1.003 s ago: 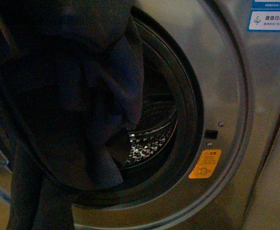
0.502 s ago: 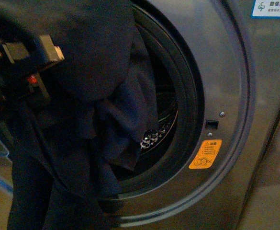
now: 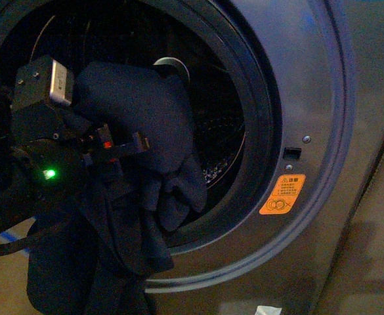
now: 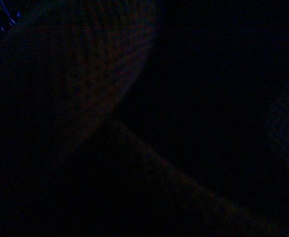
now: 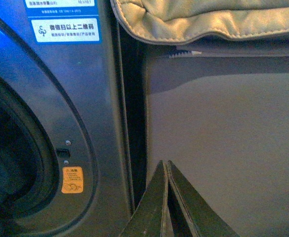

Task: Put clothes into washing machine

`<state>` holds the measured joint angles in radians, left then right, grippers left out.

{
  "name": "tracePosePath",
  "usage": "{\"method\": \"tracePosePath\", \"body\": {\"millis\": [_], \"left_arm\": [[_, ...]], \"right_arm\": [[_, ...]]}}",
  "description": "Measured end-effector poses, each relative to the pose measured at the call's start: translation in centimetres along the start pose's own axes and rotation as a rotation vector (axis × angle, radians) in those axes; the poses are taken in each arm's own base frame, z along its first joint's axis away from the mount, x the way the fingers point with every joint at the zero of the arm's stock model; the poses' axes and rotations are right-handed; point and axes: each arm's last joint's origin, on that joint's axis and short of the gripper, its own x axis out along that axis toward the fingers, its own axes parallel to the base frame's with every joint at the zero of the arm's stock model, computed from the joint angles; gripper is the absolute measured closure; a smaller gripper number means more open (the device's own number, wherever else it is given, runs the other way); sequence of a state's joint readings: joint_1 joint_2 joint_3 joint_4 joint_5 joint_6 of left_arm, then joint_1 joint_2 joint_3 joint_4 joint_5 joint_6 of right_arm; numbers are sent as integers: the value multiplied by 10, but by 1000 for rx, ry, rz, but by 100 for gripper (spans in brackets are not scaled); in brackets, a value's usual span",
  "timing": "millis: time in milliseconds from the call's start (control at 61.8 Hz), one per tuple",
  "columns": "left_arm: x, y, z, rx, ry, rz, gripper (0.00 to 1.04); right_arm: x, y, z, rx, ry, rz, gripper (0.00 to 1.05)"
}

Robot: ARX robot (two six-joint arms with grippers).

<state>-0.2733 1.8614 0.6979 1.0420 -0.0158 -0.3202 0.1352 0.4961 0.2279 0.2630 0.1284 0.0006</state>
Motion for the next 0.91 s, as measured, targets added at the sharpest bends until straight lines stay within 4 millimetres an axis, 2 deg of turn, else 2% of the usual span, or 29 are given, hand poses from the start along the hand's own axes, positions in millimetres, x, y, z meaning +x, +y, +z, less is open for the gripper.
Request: {"method": "tracePosePath", "body": {"millis": [291, 421, 534, 712, 906], "left_arm": [[40, 8, -10, 47, 6, 56, 91], [67, 14, -12, 81, 13, 108, 91], [83, 16, -12, 100, 15, 127, 91], [114, 13, -4, 141, -2, 144, 91], [137, 9, 12, 138, -48, 148, 91]], "right_arm": [[-9, -13, -19, 1, -5, 0, 102], [-13, -14, -28, 0, -4, -5, 102], [-16, -14, -32, 1, -3, -5, 102], [-20, -14, -38, 1, -7, -6, 102], [-23, -14, -43, 1, -5, -6, 102]]}}
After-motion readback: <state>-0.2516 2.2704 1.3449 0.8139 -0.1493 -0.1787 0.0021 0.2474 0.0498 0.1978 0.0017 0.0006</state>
